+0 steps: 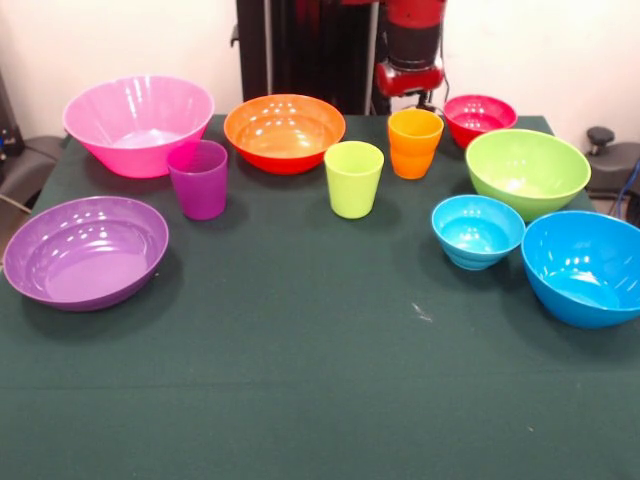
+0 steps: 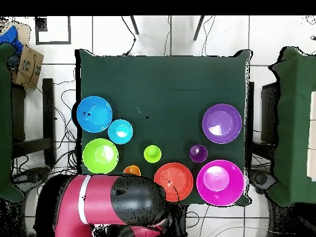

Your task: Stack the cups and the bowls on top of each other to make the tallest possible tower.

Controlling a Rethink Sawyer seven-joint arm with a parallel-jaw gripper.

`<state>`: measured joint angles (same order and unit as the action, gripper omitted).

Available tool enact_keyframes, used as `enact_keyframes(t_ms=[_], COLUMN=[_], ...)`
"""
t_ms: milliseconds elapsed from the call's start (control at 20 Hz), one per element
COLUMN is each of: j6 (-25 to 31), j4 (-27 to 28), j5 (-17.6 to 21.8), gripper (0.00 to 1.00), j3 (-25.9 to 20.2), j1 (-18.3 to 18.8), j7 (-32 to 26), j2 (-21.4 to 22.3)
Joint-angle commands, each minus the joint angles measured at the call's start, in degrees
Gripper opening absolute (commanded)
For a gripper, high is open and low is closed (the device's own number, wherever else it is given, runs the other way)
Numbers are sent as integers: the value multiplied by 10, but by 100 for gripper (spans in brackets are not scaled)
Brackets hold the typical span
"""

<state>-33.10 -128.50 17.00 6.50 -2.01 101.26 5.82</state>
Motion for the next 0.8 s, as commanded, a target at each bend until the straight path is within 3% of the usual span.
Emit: enact_keyframes(t_ms=[50,400,800], j6=[-52,-85,-75], j4=[8,5,3], j5=[22,11,22], gripper=[100,100,100], j3=[23,34,37], j1=[-46,-79,-70], j7=[72,94,92], j2=[-15,-34,-25])
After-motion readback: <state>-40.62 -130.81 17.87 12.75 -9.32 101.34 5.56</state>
